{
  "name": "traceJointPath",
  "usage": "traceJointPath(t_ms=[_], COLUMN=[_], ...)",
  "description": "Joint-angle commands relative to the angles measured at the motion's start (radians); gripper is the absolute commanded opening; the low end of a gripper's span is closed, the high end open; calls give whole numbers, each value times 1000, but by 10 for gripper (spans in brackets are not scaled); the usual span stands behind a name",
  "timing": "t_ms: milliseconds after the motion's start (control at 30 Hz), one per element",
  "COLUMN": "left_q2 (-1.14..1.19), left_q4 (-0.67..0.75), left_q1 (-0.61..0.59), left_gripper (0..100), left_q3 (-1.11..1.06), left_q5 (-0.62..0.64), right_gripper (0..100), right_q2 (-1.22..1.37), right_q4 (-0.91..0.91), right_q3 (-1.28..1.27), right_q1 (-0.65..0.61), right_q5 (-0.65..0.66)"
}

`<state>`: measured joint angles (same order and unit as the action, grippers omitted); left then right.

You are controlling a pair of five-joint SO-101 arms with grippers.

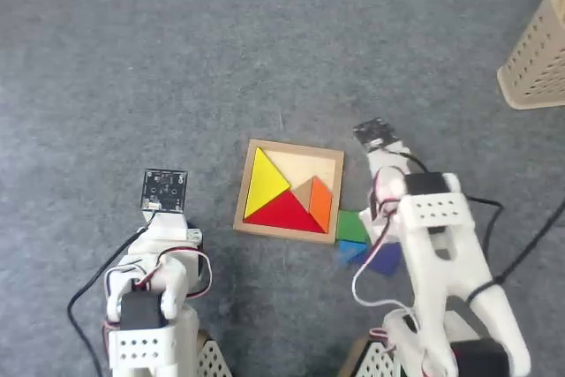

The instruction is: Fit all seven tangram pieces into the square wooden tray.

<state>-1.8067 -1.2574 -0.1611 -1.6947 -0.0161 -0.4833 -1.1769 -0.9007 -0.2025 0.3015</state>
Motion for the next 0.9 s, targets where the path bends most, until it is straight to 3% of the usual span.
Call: traceJointPath(t_ms=[0,267,467,633,867], left_q2=[-18,-18,-18,-18,-18], left_q4=[-6,-6,-6,-6,-6], left_q1=[5,5,5,5,5], left_gripper=[17,17,17,17,17], left_q3=[10,10,10,10,10], left_q5=[-3,-3,-3,-3,-3], right_gripper=[39,170,177,189,303], right_q2=[-74,-73,-73,-73,-73], right_q4=[-15,42,105,128,131], right_q3=[3,5,-26,-75,-91], right_q1=[-53,-260,-278,-280,-277], right_q5=[-23,-46,-43,138,305])
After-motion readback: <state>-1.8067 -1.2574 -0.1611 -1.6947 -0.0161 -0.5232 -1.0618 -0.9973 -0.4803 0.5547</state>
